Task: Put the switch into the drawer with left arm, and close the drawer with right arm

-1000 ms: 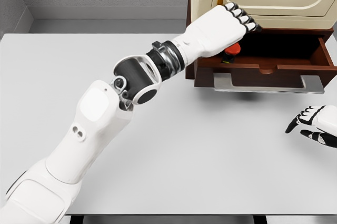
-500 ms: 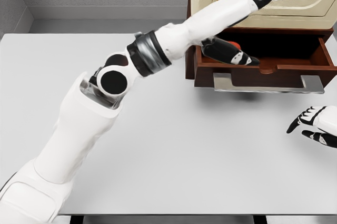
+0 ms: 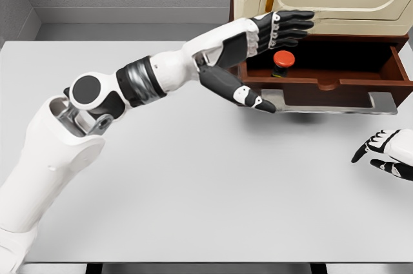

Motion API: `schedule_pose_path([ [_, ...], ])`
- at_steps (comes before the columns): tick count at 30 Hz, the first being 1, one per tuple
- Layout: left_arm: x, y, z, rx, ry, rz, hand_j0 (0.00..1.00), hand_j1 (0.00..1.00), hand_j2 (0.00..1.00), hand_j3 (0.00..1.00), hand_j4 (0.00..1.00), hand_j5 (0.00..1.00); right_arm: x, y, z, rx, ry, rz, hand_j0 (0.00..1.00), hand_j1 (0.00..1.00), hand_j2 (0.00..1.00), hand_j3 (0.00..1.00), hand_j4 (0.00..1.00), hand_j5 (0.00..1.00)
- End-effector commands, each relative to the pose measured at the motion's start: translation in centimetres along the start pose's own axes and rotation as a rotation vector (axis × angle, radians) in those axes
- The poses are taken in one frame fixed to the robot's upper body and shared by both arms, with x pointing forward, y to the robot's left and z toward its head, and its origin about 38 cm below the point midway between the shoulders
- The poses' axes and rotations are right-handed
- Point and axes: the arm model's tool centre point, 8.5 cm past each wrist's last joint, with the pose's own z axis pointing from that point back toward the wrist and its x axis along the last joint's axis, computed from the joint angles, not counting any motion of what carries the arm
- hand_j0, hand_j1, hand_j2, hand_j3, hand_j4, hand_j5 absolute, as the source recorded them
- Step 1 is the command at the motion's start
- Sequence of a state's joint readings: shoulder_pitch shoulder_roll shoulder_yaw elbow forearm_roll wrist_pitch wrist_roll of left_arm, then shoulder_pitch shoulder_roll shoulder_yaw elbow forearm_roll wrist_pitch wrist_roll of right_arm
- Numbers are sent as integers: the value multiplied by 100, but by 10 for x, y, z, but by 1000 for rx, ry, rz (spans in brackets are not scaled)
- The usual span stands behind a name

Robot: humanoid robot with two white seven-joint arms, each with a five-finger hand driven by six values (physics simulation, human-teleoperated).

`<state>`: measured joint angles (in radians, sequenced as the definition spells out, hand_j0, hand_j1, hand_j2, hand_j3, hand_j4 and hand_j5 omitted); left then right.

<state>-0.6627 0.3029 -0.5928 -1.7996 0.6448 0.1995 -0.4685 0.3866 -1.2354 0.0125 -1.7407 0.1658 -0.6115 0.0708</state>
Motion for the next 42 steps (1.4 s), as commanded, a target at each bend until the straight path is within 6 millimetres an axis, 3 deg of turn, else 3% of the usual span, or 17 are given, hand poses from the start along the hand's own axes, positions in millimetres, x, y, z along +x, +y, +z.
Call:
schedule_pose_path([
  [1,-5,7,15,7,52,29,100,100,100,100,100,100,0,-1,0,-2,1,-3,55,55,55,55,55,55],
  [3,-11,16,26,36,133,21,100,100,100,100,100,100,0,-1,0,-3,0,-4,55,55,55,55,55,55],
  [9,-27,27,26,107,281,-23,100,100,100,100,100,100,0,-1,0,-2,1,-3,55,55,55,55,55,55],
  [19,-52,22,-1,96,317,47,100,100,100,100,100,100,0,-1,0,-2,1,-3,55,55,55,55,55,55],
  [31,-65,23,-27,104,345,87,100,100,100,100,100,100,0,-1,0,-3,1,-4,55,55,55,55,55,55],
  [42,-55,2,-73,45,303,58,100,100,100,100,100,100,-3,0,2,-2,10,-5,55,55,55,55,55,55],
])
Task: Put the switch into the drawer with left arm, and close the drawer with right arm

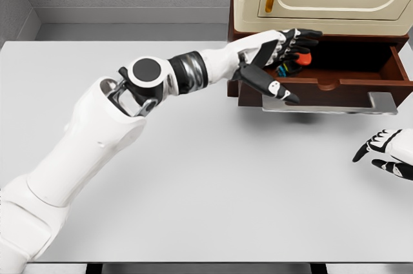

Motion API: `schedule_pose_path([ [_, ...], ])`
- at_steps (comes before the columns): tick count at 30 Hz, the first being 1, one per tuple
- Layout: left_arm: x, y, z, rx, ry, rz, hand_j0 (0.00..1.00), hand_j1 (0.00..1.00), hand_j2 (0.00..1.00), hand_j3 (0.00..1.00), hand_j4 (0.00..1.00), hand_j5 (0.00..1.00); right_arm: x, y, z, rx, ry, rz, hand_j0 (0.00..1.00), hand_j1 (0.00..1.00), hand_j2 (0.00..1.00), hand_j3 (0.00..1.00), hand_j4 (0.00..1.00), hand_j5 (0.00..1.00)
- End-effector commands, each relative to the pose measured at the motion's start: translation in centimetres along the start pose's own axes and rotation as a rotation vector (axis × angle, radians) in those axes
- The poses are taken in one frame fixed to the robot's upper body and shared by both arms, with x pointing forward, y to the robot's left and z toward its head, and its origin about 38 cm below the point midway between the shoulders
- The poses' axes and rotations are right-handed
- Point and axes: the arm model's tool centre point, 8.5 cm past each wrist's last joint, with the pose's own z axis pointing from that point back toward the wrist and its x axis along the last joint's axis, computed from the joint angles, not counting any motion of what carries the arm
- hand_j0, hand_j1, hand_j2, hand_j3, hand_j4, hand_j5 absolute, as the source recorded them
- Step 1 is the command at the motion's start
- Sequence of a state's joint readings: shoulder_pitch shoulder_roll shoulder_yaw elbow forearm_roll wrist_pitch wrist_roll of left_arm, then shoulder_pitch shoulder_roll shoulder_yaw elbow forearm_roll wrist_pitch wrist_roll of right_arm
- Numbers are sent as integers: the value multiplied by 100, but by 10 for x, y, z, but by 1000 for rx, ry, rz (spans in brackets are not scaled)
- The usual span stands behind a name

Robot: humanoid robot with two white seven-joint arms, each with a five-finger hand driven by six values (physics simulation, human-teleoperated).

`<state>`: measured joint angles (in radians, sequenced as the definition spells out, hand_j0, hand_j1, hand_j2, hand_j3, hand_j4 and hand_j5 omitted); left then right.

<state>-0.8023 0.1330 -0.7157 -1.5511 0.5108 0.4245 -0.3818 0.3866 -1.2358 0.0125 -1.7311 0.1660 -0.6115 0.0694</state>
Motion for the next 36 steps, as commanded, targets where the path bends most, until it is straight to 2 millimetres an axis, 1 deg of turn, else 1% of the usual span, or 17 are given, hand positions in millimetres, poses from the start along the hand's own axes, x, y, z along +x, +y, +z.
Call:
schedule_pose_path([
  [1,3,-10,-9,-20,-11,-2,100,100,100,100,100,100,-1,-1,0,-2,3,-4,55,55,55,55,55,55],
  [3,7,-15,-14,-26,-20,-14,100,100,100,100,100,100,-1,-1,0,-2,3,-4,55,55,55,55,55,55],
  [6,10,-15,-14,-24,-24,-25,100,100,100,100,100,100,-4,0,2,-1,15,-6,55,55,55,55,55,55],
  [7,10,-13,-12,-19,-25,-24,100,100,100,100,100,100,-5,0,3,0,18,-7,56,56,56,56,56,56],
  [9,17,-16,-8,-24,-47,-34,100,100,100,100,100,100,-5,0,3,0,18,-7,56,56,56,56,56,56],
  [10,15,-12,-1,-14,-44,-40,100,100,100,100,100,100,-5,0,3,0,18,-7,56,56,56,56,56,56],
  [11,8,1,14,15,-20,-47,100,100,100,100,100,100,-5,0,3,0,18,-7,56,56,56,56,56,56],
  [12,7,2,22,19,-16,-58,100,100,100,100,100,100,-5,0,3,0,18,-7,56,56,56,56,56,56],
  [13,12,0,27,18,-33,-66,100,100,100,100,100,100,-5,0,3,0,18,-7,56,56,56,56,56,56],
  [14,12,7,36,36,-39,-52,100,100,100,100,100,100,-5,0,3,-1,16,-6,56,56,56,56,56,56],
  [16,11,16,47,39,-43,-16,100,100,100,100,100,100,-5,0,3,-1,16,-6,56,56,56,56,56,56],
  [19,15,21,54,23,-67,42,100,100,100,100,100,100,-4,0,2,-2,15,-7,56,56,56,56,56,56],
  [22,13,24,55,29,-39,68,100,100,100,100,100,100,-4,0,2,-1,15,-6,56,56,56,56,56,56],
  [26,0,30,55,38,3,122,100,100,100,100,100,100,-3,0,2,-2,12,-7,56,56,56,56,56,56],
  [31,-7,37,50,51,25,138,100,100,100,100,100,100,-3,0,2,-2,12,-7,56,56,56,56,56,56],
  [34,-8,34,41,41,24,151,100,100,100,100,100,100,-4,0,2,-2,13,-7,56,56,56,56,56,56],
  [36,-9,28,34,25,26,157,100,100,100,100,100,100,-4,0,2,-2,15,-7,56,56,56,56,56,56],
])
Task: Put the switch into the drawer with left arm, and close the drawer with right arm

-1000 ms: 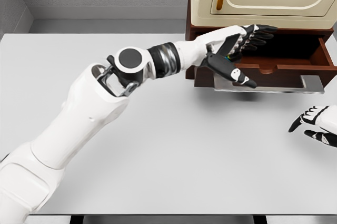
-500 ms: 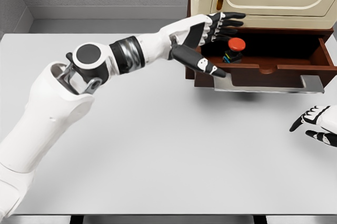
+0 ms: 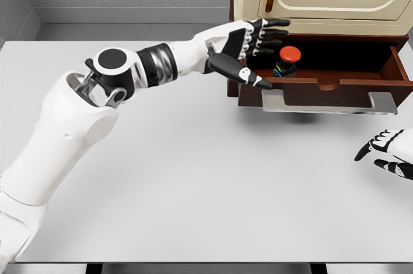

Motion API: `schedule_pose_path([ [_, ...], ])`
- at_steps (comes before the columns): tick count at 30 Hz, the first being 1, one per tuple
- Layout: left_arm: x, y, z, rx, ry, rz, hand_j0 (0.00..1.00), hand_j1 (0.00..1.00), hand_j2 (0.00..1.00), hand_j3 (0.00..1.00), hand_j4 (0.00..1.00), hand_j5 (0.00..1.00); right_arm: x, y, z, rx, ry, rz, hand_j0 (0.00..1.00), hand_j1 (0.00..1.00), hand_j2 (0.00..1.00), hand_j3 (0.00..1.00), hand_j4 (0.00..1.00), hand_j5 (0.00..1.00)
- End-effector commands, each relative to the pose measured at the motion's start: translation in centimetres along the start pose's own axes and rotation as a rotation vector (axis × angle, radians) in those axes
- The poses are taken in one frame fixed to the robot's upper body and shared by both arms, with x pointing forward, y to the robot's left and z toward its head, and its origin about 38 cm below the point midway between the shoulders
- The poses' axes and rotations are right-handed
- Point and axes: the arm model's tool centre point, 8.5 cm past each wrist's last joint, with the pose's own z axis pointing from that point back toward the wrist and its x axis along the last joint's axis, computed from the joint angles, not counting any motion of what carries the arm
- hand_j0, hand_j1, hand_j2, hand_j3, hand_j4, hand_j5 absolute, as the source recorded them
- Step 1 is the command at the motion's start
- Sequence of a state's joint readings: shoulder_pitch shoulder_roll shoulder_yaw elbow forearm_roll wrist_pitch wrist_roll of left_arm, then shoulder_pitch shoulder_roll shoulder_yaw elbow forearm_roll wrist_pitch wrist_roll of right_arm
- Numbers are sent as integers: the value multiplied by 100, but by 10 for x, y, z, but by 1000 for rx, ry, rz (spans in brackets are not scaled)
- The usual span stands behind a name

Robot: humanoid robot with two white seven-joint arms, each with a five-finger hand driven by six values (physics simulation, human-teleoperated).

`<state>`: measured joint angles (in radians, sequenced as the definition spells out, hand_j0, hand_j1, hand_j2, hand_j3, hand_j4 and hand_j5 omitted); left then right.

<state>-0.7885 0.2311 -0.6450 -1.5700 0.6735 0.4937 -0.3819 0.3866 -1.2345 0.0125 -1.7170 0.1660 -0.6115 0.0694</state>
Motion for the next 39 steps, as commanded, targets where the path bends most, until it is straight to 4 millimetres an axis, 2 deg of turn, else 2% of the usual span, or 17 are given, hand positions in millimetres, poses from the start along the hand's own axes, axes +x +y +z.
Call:
schedule_pose_path([
  [1,-5,-6,-7,-17,9,13,100,100,100,100,100,100,0,-1,0,-3,1,-4,56,56,56,56,56,56],
  [5,-6,-14,-21,-37,6,33,100,100,100,100,100,100,0,-1,0,-3,-1,-4,56,56,56,56,56,56],
  [8,5,-22,-34,-61,-13,25,100,100,100,100,100,100,1,-1,0,-3,-2,-3,56,56,56,56,56,56],
  [11,5,-23,-44,-51,-7,15,100,100,100,100,100,100,1,-1,0,-3,-2,-3,56,56,56,56,56,56],
  [17,10,-10,-34,-22,-22,24,100,100,100,100,100,100,1,-1,0,-3,-2,-3,56,56,56,56,56,56],
  [23,0,9,-14,18,12,25,100,100,100,100,100,100,1,-1,0,-3,-2,-3,56,56,56,56,56,56],
  [28,-8,23,-8,58,25,50,100,100,100,100,100,100,2,-1,-1,-5,-5,-4,56,56,56,56,56,56],
  [34,-8,19,-14,47,25,49,100,100,100,100,100,100,2,-1,-1,-5,-5,-4,56,56,56,56,56,56],
  [39,-11,8,-25,20,44,57,100,100,100,100,100,100,2,-1,-1,-5,-5,-4,56,56,56,56,56,56],
])
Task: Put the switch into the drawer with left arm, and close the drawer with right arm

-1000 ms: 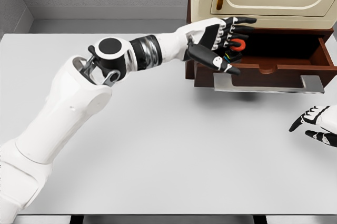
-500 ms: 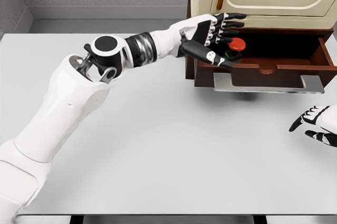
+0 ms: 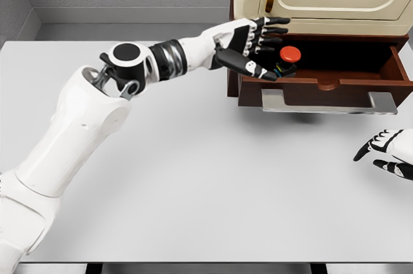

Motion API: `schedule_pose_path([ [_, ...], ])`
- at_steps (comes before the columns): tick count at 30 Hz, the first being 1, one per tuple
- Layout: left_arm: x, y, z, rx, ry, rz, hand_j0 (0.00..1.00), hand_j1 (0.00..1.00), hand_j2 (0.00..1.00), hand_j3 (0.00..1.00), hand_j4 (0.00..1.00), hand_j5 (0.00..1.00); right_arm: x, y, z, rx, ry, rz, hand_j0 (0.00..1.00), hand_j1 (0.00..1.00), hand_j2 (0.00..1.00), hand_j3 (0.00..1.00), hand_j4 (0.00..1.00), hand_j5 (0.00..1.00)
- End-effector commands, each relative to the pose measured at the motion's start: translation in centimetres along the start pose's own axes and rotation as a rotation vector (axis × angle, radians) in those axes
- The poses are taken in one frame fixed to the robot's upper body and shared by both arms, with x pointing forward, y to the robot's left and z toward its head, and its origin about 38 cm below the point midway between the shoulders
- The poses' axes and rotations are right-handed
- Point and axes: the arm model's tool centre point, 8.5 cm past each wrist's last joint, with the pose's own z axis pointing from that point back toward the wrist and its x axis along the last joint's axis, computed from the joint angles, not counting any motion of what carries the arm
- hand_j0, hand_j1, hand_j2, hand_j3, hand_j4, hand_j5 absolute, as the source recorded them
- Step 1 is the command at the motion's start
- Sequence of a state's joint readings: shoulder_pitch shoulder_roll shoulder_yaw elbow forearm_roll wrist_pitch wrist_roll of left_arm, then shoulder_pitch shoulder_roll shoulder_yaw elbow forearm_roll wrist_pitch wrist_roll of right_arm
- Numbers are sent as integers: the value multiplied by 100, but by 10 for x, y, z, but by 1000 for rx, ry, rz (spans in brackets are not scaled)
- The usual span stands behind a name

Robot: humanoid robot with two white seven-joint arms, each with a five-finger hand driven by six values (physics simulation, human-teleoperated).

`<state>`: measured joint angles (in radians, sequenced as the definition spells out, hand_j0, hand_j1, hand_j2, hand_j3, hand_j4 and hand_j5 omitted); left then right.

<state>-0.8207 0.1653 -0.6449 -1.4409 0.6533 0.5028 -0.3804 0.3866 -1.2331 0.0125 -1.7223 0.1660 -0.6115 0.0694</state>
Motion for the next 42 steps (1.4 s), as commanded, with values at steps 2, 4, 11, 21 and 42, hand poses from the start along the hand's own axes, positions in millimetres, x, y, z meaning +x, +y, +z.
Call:
schedule_pose_path([
  [2,-1,-6,-6,-15,3,9,100,100,100,100,100,100,0,-1,0,-3,0,-4,56,56,56,56,56,56],
  [4,-7,-6,-10,-16,22,15,100,100,100,100,100,100,0,-1,0,-3,-2,-4,57,57,57,57,57,57],
  [11,-3,-17,-29,-13,16,23,100,100,100,100,100,100,0,-1,0,-3,0,-4,57,57,57,57,57,57],
  [21,18,-50,-57,-62,-8,-54,100,100,100,100,100,100,-3,0,1,-2,9,-5,57,57,57,57,57,57],
  [42,73,-9,120,-191,-185,-98,100,100,100,100,100,100,-1,-11,2,-1,0,5,57,57,57,57,57,57],
])
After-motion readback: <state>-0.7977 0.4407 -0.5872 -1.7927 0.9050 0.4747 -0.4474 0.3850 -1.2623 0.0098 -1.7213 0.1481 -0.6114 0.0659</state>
